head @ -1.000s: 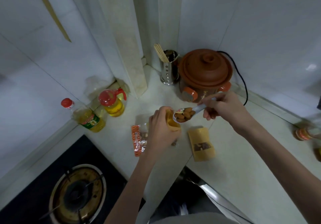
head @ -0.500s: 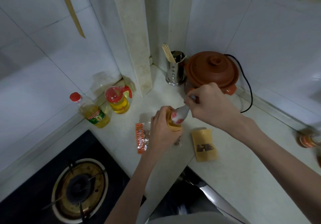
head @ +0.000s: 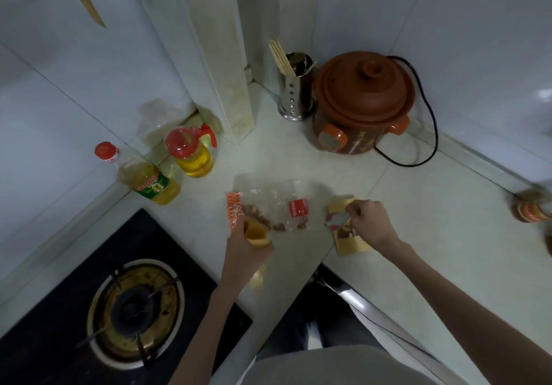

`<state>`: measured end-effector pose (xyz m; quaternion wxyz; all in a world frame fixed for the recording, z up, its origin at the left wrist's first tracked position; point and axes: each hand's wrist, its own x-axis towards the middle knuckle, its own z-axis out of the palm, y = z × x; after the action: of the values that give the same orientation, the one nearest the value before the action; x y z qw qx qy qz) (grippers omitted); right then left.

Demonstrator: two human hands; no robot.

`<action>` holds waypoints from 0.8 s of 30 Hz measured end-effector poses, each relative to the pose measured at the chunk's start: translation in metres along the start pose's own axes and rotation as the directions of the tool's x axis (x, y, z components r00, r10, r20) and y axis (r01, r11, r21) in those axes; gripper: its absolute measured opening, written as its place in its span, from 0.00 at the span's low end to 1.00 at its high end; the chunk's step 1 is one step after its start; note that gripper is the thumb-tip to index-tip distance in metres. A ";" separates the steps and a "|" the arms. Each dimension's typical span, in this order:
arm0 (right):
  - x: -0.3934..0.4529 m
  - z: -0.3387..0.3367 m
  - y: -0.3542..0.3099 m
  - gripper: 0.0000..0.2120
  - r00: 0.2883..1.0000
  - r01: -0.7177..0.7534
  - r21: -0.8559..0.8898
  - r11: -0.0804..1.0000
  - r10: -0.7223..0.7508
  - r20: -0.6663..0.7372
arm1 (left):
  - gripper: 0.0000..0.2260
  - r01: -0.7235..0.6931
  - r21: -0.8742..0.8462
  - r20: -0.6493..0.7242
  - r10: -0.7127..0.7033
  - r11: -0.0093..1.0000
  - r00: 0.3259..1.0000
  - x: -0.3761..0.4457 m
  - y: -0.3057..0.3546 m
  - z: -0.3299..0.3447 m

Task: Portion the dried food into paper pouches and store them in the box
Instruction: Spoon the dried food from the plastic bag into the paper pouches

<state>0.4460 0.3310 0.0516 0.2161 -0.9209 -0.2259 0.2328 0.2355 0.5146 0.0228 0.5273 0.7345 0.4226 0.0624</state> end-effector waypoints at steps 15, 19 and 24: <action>0.041 0.038 -0.023 0.12 0.995 0.086 -0.027 0.996 -0.084 0.056 | 0.32 0.392 0.099 -0.035 -0.391 0.914 0.920 0.067 -0.040 -0.028; 0.046 0.038 -0.037 0.11 0.991 0.098 0.052 0.994 -0.102 0.082 | 0.24 0.496 -0.101 0.063 -0.492 0.862 0.868 0.074 -0.043 -0.020; 0.044 0.018 -0.072 0.09 0.971 0.217 0.175 0.960 -0.231 0.065 | 0.18 0.515 -0.270 0.171 -0.485 0.814 0.857 0.080 -0.039 -0.010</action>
<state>0.4489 0.4172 0.0588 0.3076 -0.8573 -0.3174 0.2639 0.2592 0.5802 -0.0330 0.6517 0.5087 0.5606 -0.0483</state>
